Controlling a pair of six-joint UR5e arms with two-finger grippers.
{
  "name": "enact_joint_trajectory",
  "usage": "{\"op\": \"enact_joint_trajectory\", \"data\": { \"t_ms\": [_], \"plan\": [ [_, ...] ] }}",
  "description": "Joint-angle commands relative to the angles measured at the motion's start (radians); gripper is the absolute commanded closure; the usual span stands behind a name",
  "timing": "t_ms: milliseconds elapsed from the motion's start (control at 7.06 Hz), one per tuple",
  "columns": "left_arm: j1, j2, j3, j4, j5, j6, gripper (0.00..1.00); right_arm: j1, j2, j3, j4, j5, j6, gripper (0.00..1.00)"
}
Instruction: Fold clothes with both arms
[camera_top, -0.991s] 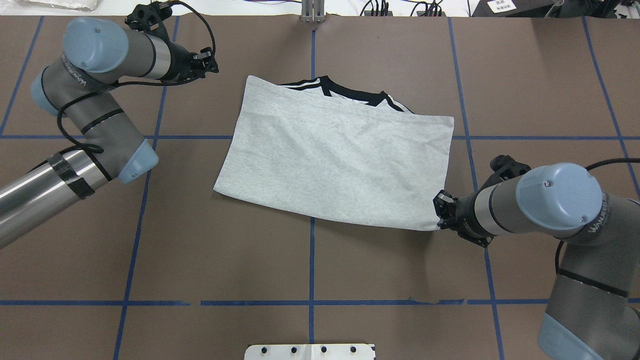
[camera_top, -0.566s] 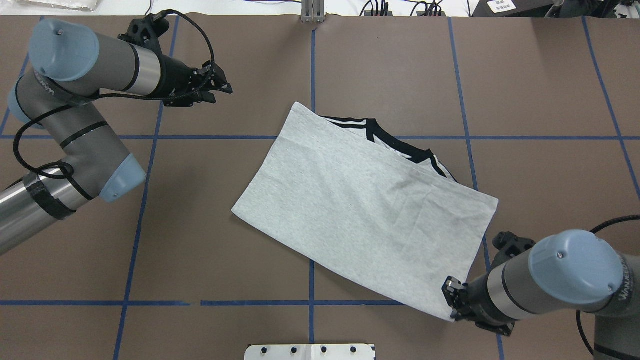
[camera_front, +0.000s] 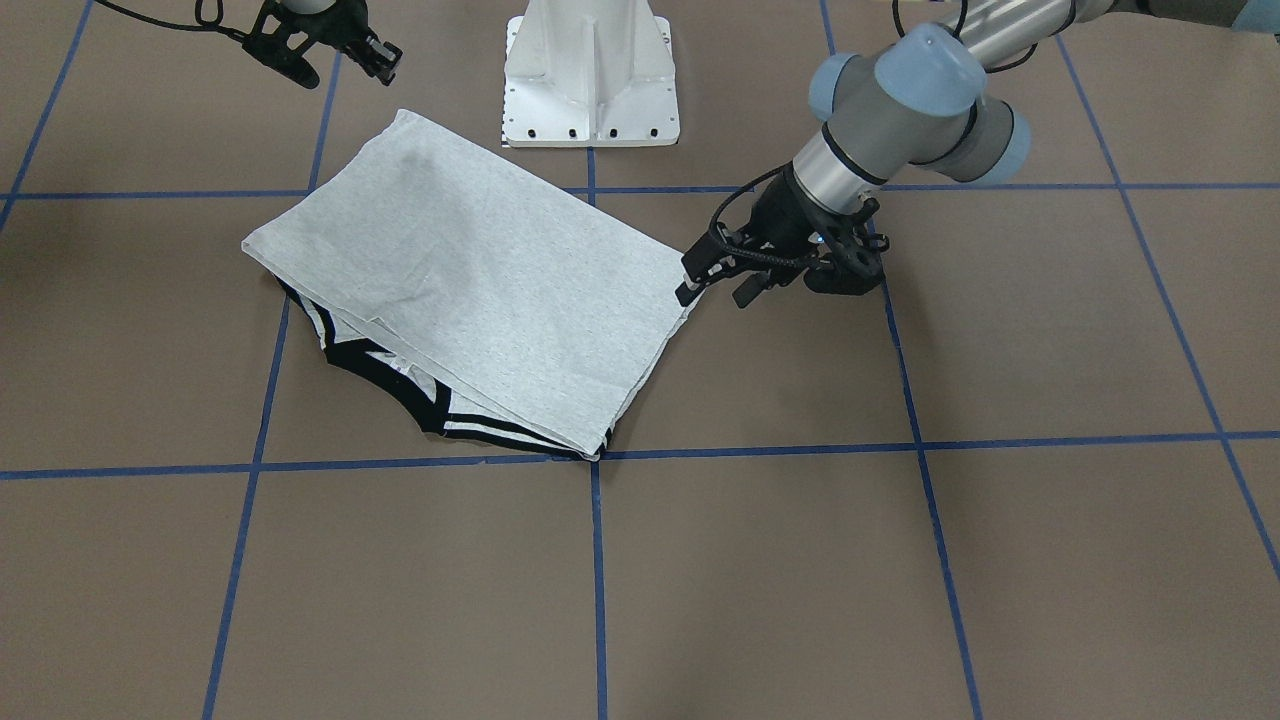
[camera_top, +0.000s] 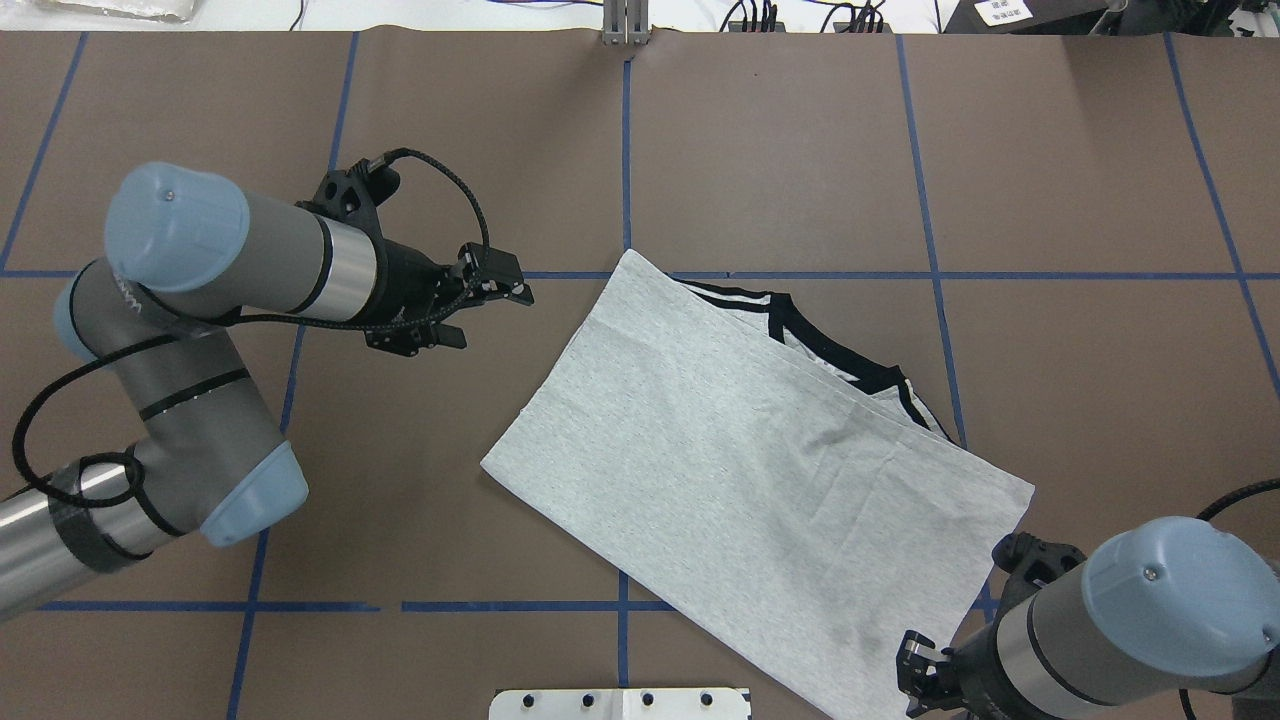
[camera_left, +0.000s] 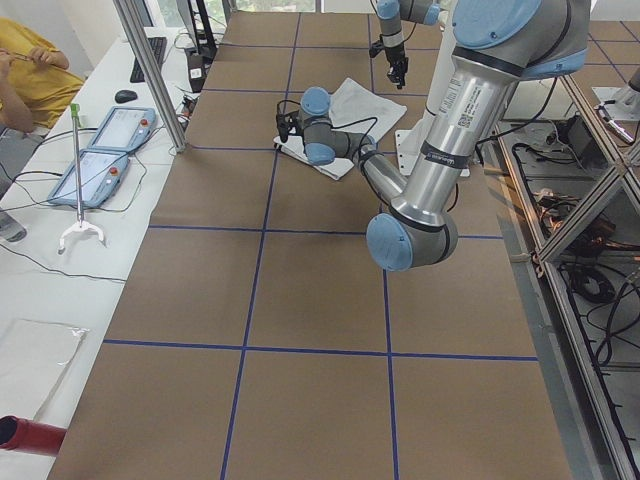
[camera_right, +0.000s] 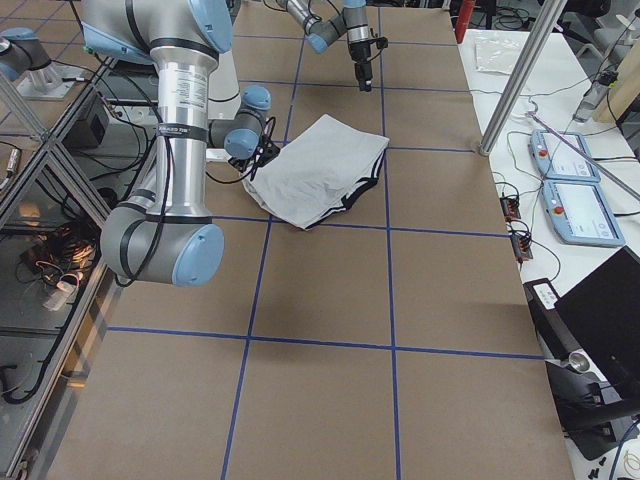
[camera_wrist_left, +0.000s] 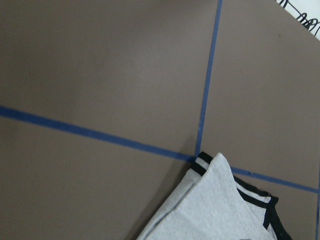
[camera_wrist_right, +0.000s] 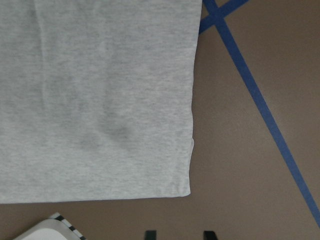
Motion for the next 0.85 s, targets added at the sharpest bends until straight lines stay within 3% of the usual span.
{"op": "enact_joint_trajectory", "data": {
  "t_ms": [0,283,425,566,708],
  "plan": [
    [0.073,0.019,-0.042,0.057,0.01,-0.217,0.0,0.155,0.049,-0.002,0.002,-0.001,-0.002,0.0],
    [0.187,0.034,-0.015,0.112,0.112,-0.231,0.14,0.35,0.196,-0.087,0.002,-0.024,-0.027,0.0],
    [0.189,0.034,-0.015,0.146,0.122,-0.225,0.18,0.395,0.28,-0.154,0.002,-0.057,-0.062,0.0],
    [0.189,0.037,-0.003,0.155,0.123,-0.225,0.3,0.402,0.305,-0.188,0.002,-0.088,-0.068,0.0],
    [0.188,0.037,0.002,0.161,0.128,-0.223,0.34,0.405,0.311,-0.189,0.002,-0.103,-0.068,0.0]
  ]
}}
